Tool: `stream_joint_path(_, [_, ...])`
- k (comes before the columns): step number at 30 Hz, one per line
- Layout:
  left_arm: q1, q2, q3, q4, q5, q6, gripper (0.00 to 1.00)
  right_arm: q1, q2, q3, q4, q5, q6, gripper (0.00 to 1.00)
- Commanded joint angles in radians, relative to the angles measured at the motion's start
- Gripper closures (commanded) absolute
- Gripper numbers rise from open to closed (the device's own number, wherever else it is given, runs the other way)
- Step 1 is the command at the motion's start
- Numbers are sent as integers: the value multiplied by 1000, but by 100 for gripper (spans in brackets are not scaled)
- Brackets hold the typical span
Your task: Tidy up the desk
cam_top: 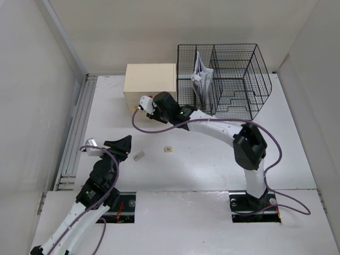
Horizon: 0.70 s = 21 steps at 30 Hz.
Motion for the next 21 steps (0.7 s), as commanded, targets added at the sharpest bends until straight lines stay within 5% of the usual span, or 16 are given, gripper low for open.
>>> stream_joint_path(1, [5, 101, -65, 335, 130, 23, 63, -5, -229, 27, -48, -297, -79, 53])
stream_joint_path(4, [5, 263, -74, 516, 153, 9, 97, -5, -305, 14, -17, -197, -68, 42])
stream_joint_path(6, [24, 470, -63, 619, 195, 9, 100, -18, -338, 14, 10, -125, -54, 43])
stream_joint_path(7, [43, 541, -47, 735, 231, 9, 100, -31, -365, 14, 10, -125, -36, 50])
stream_joint_path(8, [95, 683, -46, 802, 331, 9, 100, -44, -378, 14, 10, -175, -22, 73])
stream_joint_path(10, [159, 814, -34, 930, 434, -6, 100, -84, -399, 5, 10, -229, 19, 86])
stream_joint_path(14, [276, 1084, -13, 1251, 610, -70, 74, -150, -445, -16, 10, -367, 72, 91])
stream_joint_path(18, [321, 1302, 29, 1375, 680, -92, 53, -210, -468, -38, 1, -491, 95, 89])
stream_joint_path(21, [321, 1367, 87, 1376, 680, -64, 47, -233, -487, -48, 1, -512, 105, 87])
